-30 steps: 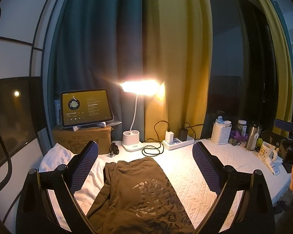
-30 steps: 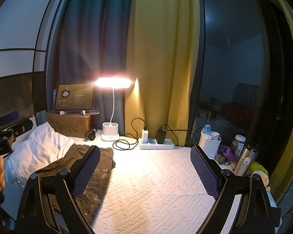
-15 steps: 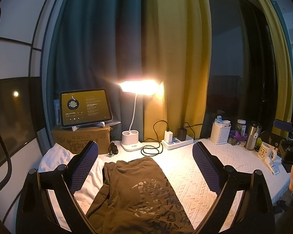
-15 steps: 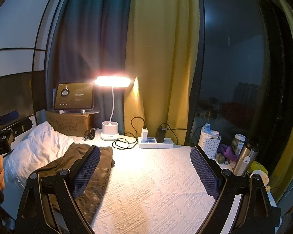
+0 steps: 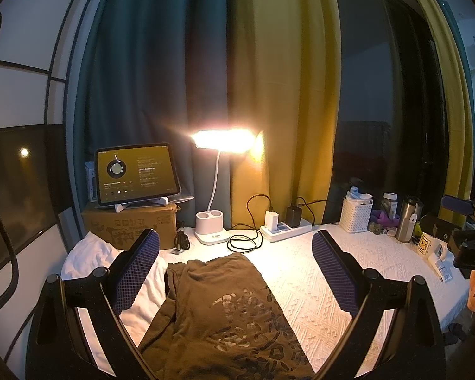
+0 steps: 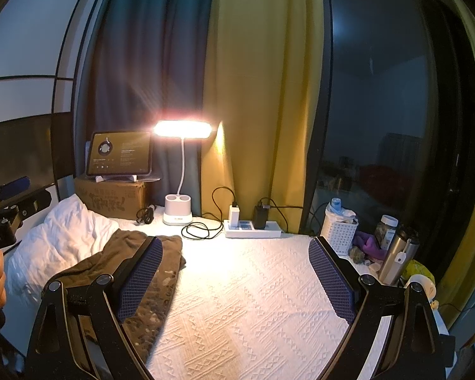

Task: Fold small clothes

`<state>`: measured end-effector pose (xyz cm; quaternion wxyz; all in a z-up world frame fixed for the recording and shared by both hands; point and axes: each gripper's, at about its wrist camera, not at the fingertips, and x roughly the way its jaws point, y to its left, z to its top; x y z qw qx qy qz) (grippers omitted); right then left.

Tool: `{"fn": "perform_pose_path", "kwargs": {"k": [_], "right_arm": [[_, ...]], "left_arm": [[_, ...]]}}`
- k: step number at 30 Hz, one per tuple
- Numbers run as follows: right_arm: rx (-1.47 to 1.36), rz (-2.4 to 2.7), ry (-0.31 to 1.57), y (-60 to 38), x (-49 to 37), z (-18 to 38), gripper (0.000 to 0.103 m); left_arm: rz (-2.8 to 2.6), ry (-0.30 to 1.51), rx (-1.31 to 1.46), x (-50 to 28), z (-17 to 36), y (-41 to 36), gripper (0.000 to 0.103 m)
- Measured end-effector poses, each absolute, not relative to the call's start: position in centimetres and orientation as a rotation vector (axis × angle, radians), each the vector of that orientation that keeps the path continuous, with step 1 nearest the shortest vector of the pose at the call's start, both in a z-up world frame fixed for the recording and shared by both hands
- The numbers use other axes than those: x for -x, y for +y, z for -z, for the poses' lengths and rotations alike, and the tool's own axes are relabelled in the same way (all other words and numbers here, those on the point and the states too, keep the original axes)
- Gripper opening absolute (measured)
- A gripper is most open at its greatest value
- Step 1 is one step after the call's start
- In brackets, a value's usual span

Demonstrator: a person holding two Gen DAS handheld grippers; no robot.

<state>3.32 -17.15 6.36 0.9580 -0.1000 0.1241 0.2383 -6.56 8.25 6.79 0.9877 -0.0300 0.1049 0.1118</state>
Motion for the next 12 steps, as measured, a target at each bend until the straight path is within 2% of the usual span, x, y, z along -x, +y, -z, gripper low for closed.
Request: {"fn": "perform_pose_path", "kwargs": {"k": [12], "right_arm": [[0.201,-0.481,0.262,-17.13,-3.58,-6.09,0.094]], "left_arm": [[-0.211,0.214,0.058,6.48,-6.7,7.84,0.096]]}}
